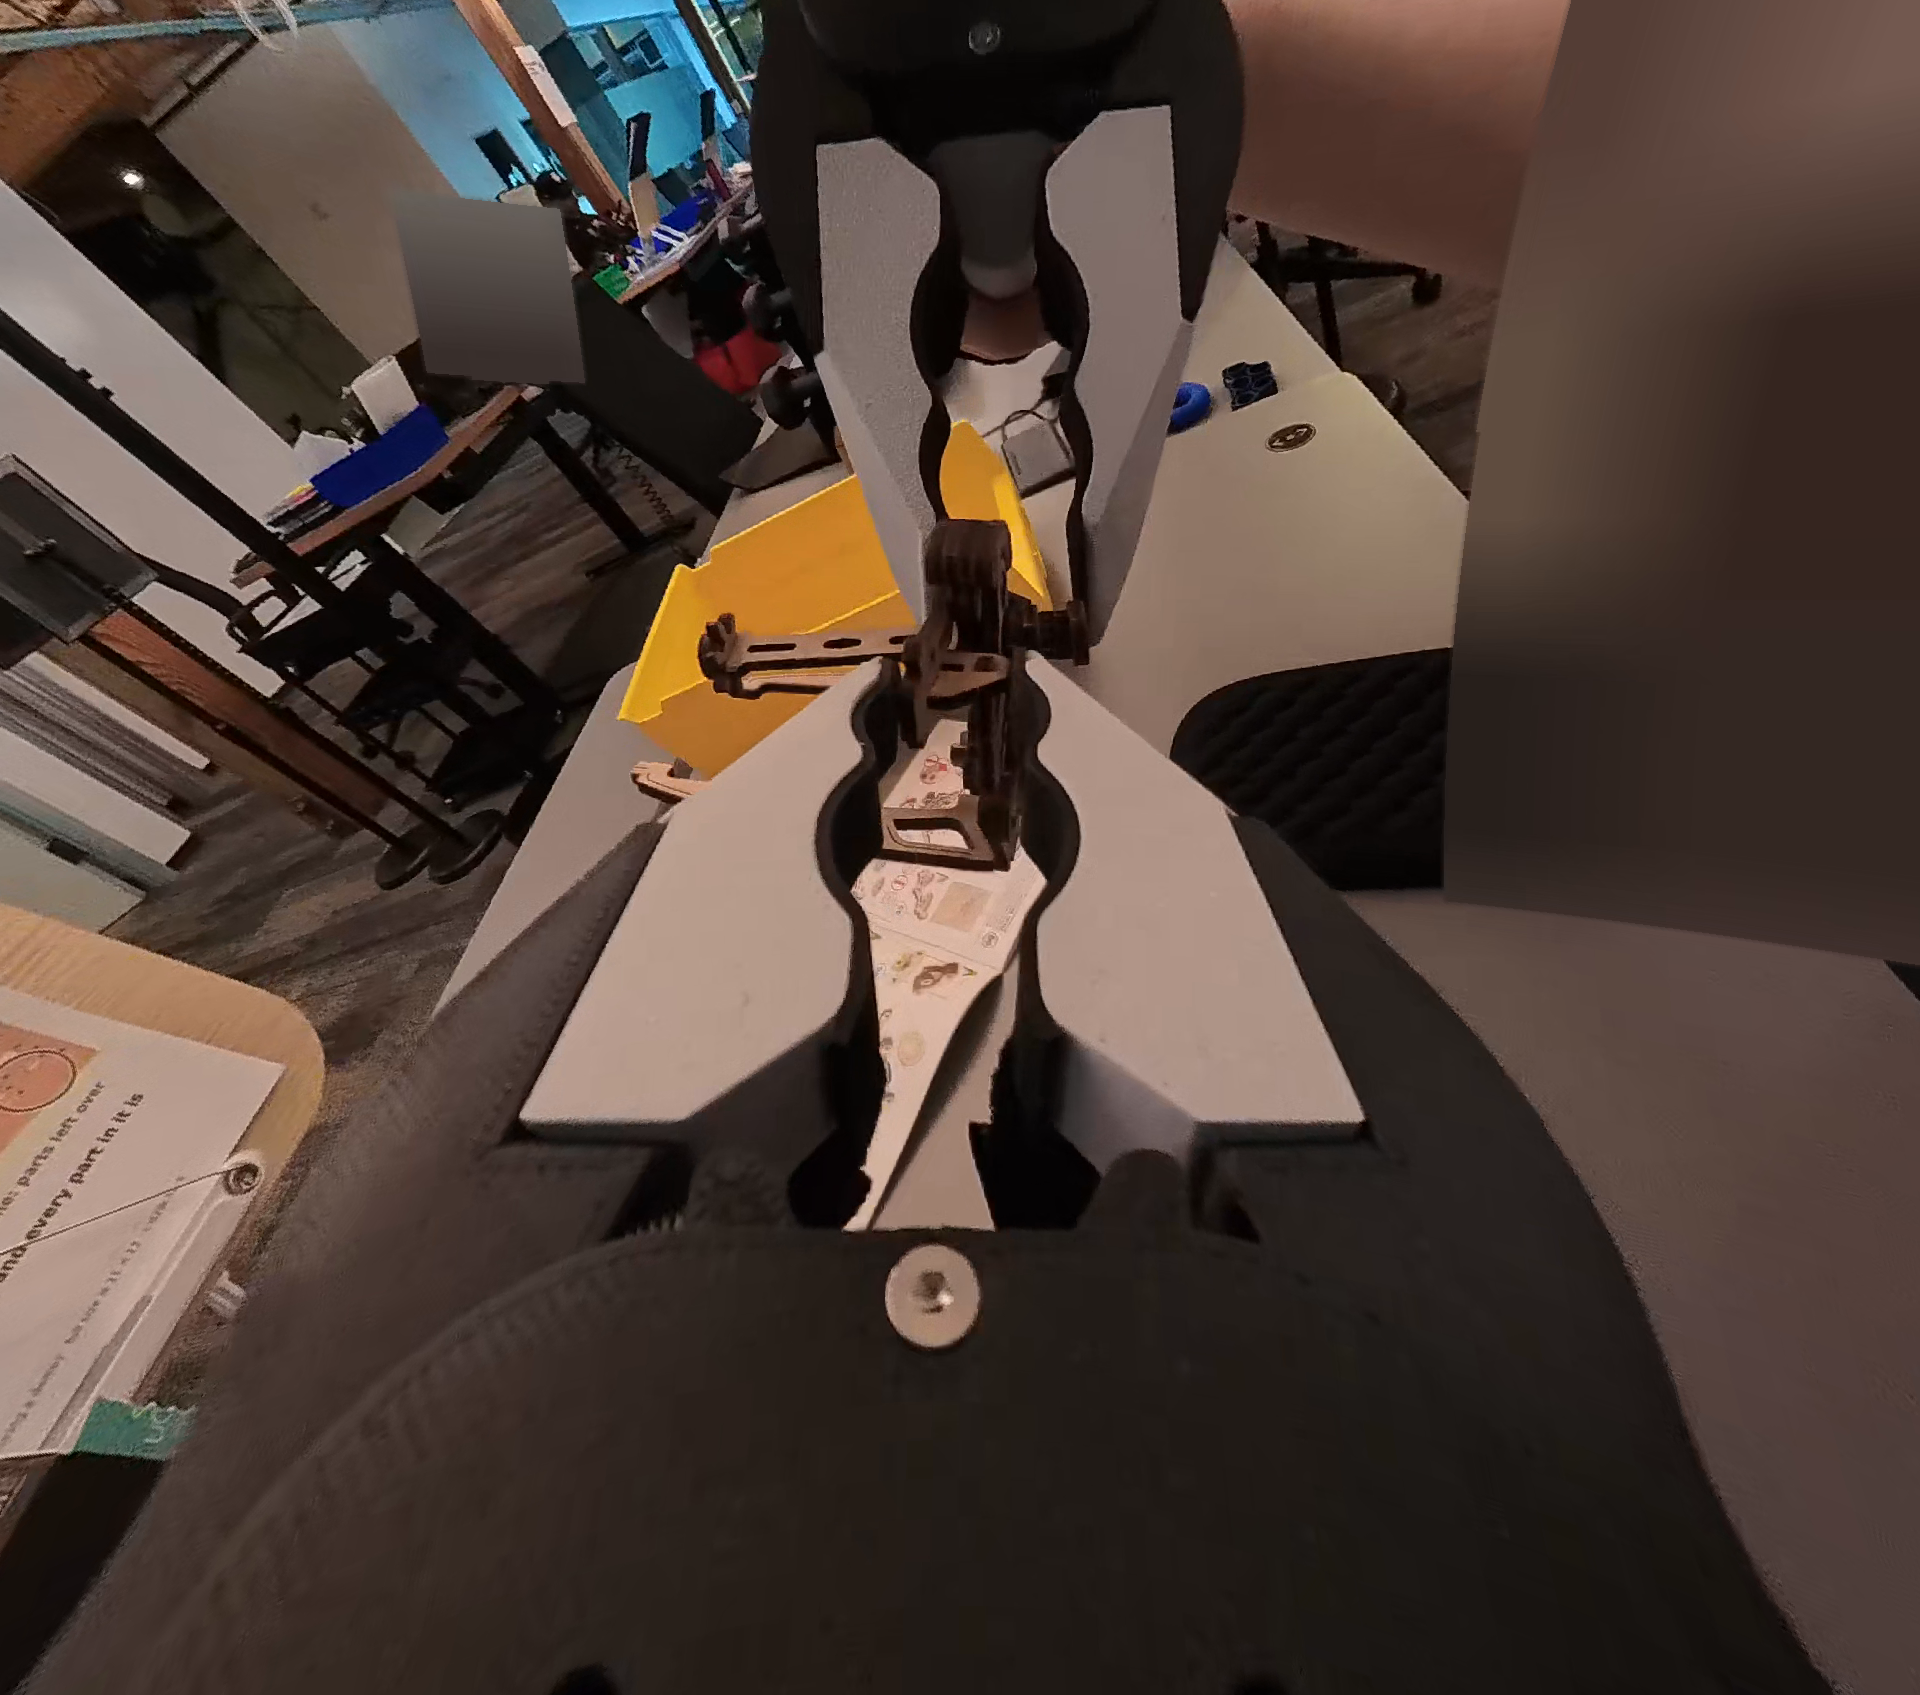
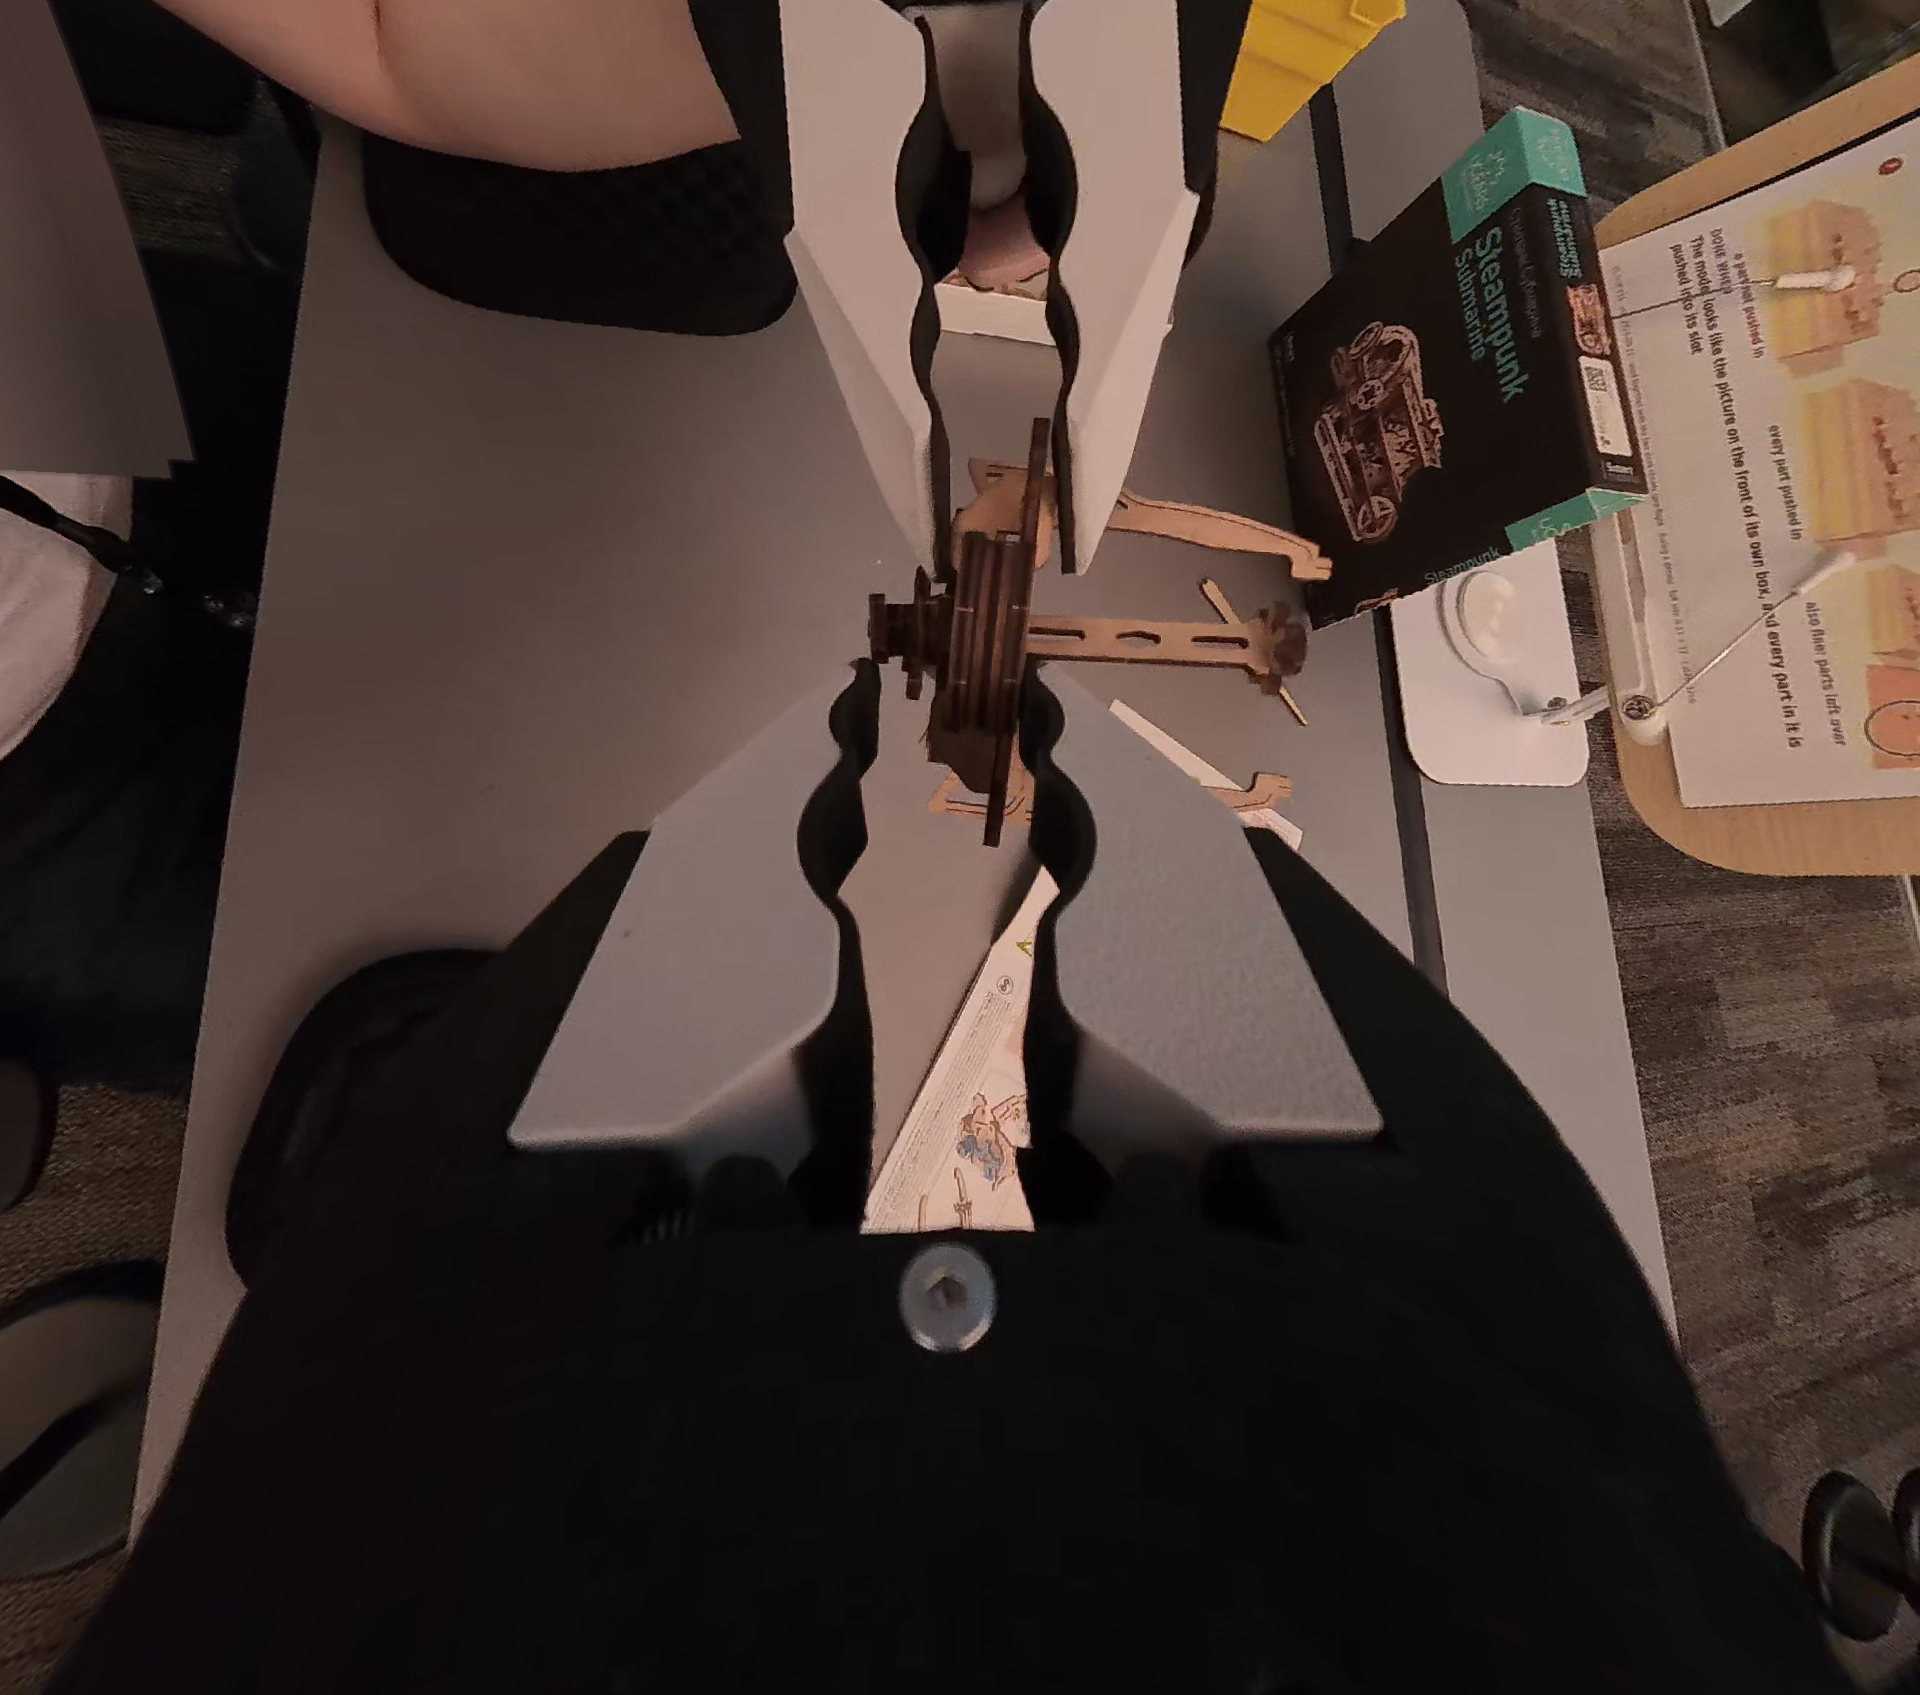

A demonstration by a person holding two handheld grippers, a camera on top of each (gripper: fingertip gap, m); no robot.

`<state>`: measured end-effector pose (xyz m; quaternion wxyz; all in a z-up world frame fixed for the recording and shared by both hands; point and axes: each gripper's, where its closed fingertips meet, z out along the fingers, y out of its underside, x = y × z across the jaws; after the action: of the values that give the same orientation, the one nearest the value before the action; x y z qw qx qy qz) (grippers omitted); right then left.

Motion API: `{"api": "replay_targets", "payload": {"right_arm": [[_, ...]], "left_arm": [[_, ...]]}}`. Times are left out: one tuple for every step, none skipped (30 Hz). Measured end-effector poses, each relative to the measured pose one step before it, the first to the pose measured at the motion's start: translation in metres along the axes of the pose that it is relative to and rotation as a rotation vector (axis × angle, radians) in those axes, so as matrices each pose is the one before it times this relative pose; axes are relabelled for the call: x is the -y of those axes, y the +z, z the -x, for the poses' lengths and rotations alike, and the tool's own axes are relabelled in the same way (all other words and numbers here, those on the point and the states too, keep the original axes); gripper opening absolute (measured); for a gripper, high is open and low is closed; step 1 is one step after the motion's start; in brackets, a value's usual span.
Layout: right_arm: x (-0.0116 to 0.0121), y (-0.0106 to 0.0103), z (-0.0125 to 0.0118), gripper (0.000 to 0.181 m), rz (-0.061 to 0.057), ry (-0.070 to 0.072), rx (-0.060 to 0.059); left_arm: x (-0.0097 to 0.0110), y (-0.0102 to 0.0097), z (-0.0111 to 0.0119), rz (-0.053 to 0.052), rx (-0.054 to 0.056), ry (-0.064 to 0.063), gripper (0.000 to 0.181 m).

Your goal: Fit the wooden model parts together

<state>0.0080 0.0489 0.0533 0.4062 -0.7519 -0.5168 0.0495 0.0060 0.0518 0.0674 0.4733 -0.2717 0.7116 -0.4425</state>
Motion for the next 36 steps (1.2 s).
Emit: {"api": "replay_targets", "payload": {"right_arm": [[0.00019, -0.00031, -0.00088, 0.025, -0.0048, 0.0059, -0.0011], [0.00077, -0.00062, -0.00147, 0.026, -0.0095, 0.0042, -0.0056], [0.00110, -0.00109, -0.00340, 0.029, -0.0129, 0.0019, -0.0190], [0.00141, -0.00158, -0.00425, 0.036, -0.0159, 0.0014, -0.0252], [0.00128, -0.00197, -0.00367, 0.041, -0.0186, 0.0041, -0.0217], [0.00096, -0.00262, -0.00513, 0.048, -0.0189, 0.0057, -0.0338], [0.00066, -0.00378, -0.00746, 0.053, -0.0200, 0.0055, -0.0522], [0.00130, -0.00461, -0.00613, 0.053, -0.0293, 0.0049, -0.0474], [0.00227, -0.00391, -0.00596, 0.051, -0.0429, 0.0109, -0.0513], [0.00142, -0.00226, -0.00802, 0.050, -0.0455, 0.0235, -0.0676], [-0.00207, -0.00002, -0.00742, 0.048, -0.0231, 0.0297, -0.0704], [-0.00487, 0.00211, -0.00168, 0.046, -0.0054, 0.0222, -0.0418], [-0.00643, 0.00369, 0.00296, 0.046, 0.0069, 0.0100, -0.0227], [-0.00680, 0.00391, 0.00236, 0.046, 0.0151, -0.0073, -0.0368], [-0.00414, 0.00292, -0.00044, 0.045, 0.0029, -0.0228, -0.0615], [-0.00089, 0.00226, 0.00420, 0.045, -0.0179, -0.0236, -0.0320], [0.00041, 0.00243, 0.00990, 0.045, -0.0287, -0.0004, 0.0132], [-0.00123, 0.00370, 0.01030, 0.046, -0.0160, 0.0250, 0.0300], [-0.00235, 0.00445, 0.00739, 0.050, -0.0087, 0.0350, 0.0241], [-0.00201, 0.00423, 0.00435, 0.050, -0.0098, 0.0236, 0.0101], [-0.00045, 0.00288, -0.00115, 0.048, -0.0160, 0.0076, -0.0260], [0.00180, 0.00119, -0.00381, 0.042, -0.0252, -0.0122, -0.0496], [0.00253, 0.00050, -0.00238, 0.034, -0.0230, -0.0320, -0.0453], [0.00074, 0.00128, -0.00007, 0.031, -0.0059, -0.0437, -0.0329], [-0.00219, 0.00255, 0.00399, 0.026, 0.0181, -0.0442, -0.0046], [-0.00279, 0.00286, 0.00232, 0.025, 0.0232, -0.0336, -0.0095], [-0.00120, 0.00281, 0.00188, 0.025, 0.0123, -0.0274, -0.0068], [0.00144, 0.00182, 0.00170, 0.023, -0.0050, -0.0196, -0.0032], [0.00225, 0.00081, -0.00009, 0.014, -0.0105, -0.0160, -0.0113], [0.00054, 0.00013, -0.00141, 0.009, 0.0020, -0.0201, -0.0161], [0.00101, -0.00049, -0.00177, 0.007, 0.0001, -0.0269, -0.0188], [0.00167, -0.00107, -0.00196, 0.007, -0.0026, -0.0237, -0.0205], [0.00198, -0.00174, -0.00197, 0.007, -0.0028, -0.0265, -0.0217], [0.00186, -0.00218, -0.00293, 0.006, 0.0001, -0.0377, -0.0300], [0.00082, -0.00249, -0.00494, 0.006, 0.0096, -0.0475, -0.0415], [0.00026, -0.00233, -0.00413, 0.006, 0.0139, -0.0556, -0.0332]], "left_arm": [[0.00014, -0.00001, 0.00087, -0.0031, 0.0013, -0.0042, 0.019], [0.00082, -0.00029, 0.00124, -0.0072, 0.0039, -0.0045, 0.018], [0.00108, -0.00058, 0.00203, -0.0117, 0.0074, -0.0057, 0.018], [0.00089, -0.00087, 0.00246, -0.0120, 0.0073, -0.0096, 0.018], [0.00055, -0.00118, 0.00347, -0.0106, 0.0087, -0.0165, 0.018], [-0.00046, -0.00149, 0.00446, -0.0061, 0.0097, -0.0234, 0.018], [-0.00049, -0.00176, 0.00677, -0.0060, 0.0197, -0.0288, 0.017], [-0.00029, -0.00211, 0.00788, -0.0100, 0.0248, -0.0303, 0.017], [0.00008, -0.00196, 0.00477, -0.0146, 0.0038, -0.0298, 0.017], [-0.00008, -0.00163, 0.00361, -0.0135, -0.0045, -0.0347, 0.017], [0.00013, -0.00154, 0.00503, -0.0140, 0.0059, -0.0362, 0.017], [0.00108, -0.00154, 0.00469, -0.0214, 0.0052, -0.0306, 0.017], [0.00099, -0.00150, 0.00207, -0.0211, -0.0099, -0.0258, 0.017], [0.00031, -0.00120, 0.00202, -0.0174, -0.0088, -0.0237, 0.017], [-0.00016, -0.00100, 0.00294, -0.0141, -0.0015, -0.0187, 0.017], [-0.00039, -0.00094, 0.00210, -0.0123, -0.0039, -0.0136, 0.017], [-0.00084, -0.00059, 0.00087, -0.0060, -0.0075, -0.0108, 0.017], [-0.00130, -0.00008, 0.00187, 0.0024, 0.0021, -0.0094, 0.017], [-0.00089, 0.00017, 0.00122, 0.0027, 0.0041, -0.0031, 0.017], [-0.00061, 0.00046, -0.00094, 0.0016, -0.0053, 0.0035, 0.017], [-0.00096, 0.00075, -0.00043, 0.0058, 0.0018, 0.0053, 0.017], [-0.00133, 0.00093, 0.00102, 0.0086, 0.0124, 0.0074, 0.017], [-0.00099, 0.00087, 0.00011, 0.0058, 0.0074, 0.0075, 0.017], [-0.00054, 0.00073, -0.00040, 0.0029, 0.0027, 0.0010, 0.017], [0.00006, 0.00047, 0.00065, 0.0000, 0.0063, -0.0059, 0.017], [0.00082, 0.00002, 0.00006, -0.0054, 0.0012, -0.0074, 0.017], [0.00107, -0.00010, -0.00184, -0.0071, -0.0130, -0.0067, 0.017], [0.00021, 0.00000, -0.00042, -0.0002, -0.0060, -0.0110, 0.017], [-0.00066, 0.00026, 0.00056, 0.0044, 0.0004, -0.0112, 0.017], [0.00005, 0.00008, -0.00109, -0.0015, -0.0092, -0.0093, 0.017], [0.00141, -0.00051, -0.00042, -0.0109, -0.0060, -0.0084, 0.017], [0.00172, -0.00082, -0.00018, -0.0101, -0.0050, -0.0086, 0.017], [0.00212, -0.00146, -0.00162, -0.0080, -0.0131, -0.0056, 0.018], [0.00314, -0.00251, -0.00110, -0.0072, -0.0085, 0.0035, 0.021], [0.00366, -0.00418, 0.00068, -0.0031, 0.0036, 0.0166, 0.031], [0.00291, -0.00591, 0.00127, 0.0109, 0.0076, 0.0305, 0.038]]}}
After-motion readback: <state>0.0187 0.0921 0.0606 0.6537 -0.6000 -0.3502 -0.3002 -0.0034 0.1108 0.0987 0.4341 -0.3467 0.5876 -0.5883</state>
